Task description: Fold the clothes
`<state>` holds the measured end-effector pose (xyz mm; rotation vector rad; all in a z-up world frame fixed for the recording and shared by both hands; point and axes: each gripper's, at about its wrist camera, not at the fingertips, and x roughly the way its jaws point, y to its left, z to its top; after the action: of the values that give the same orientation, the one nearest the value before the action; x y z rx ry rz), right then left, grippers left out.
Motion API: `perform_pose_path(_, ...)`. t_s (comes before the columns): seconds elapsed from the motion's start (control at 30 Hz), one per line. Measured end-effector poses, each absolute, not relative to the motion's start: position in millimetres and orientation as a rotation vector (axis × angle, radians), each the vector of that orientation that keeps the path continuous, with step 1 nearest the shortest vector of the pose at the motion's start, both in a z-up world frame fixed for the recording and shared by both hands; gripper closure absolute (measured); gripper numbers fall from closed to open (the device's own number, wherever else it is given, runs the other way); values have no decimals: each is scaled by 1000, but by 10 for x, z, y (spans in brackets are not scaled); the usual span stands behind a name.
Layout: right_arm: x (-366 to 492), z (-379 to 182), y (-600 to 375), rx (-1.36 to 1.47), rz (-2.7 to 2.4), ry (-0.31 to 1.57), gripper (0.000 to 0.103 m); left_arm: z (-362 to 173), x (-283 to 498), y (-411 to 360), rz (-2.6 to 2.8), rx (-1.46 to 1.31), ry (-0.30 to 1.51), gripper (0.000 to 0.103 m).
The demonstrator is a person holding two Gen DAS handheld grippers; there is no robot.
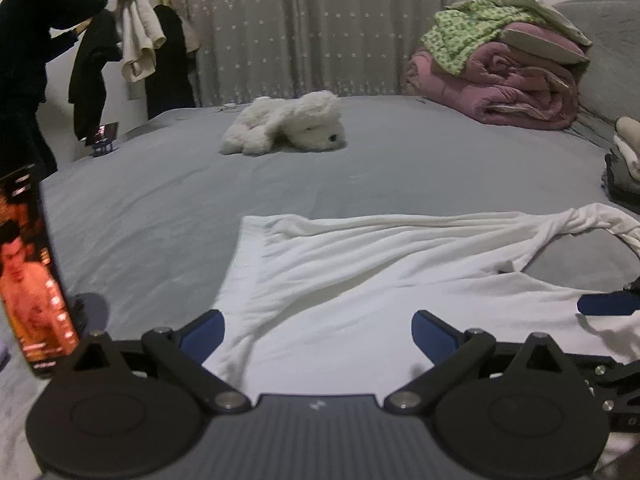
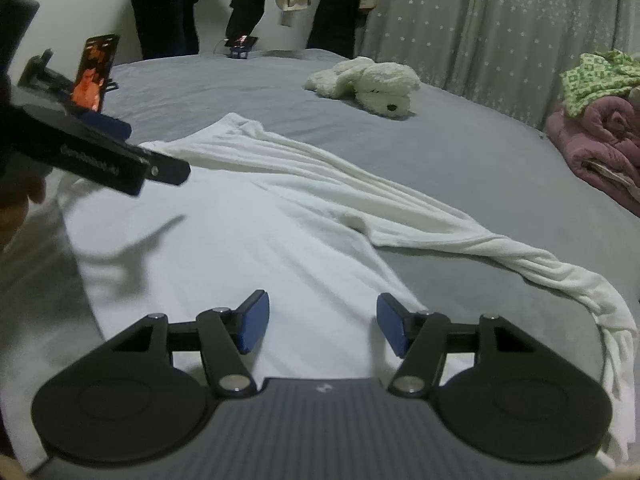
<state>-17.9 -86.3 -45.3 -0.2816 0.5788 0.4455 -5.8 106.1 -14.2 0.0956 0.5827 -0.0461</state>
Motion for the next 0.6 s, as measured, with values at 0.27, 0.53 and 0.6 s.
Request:
perform_pose_path(0.27,-140,-357,-1045,-225,398,566,39,-85,164,745,-66,76,580,3)
perform_pose_path(0.53,-167,-346,-1147,-191,367,567,39,-89,406,733,1,-6,582,3)
perform_pose_path(0.6,-163,-335,-1180,-170,357,569,40,-97,450,793,25,-44,581,3)
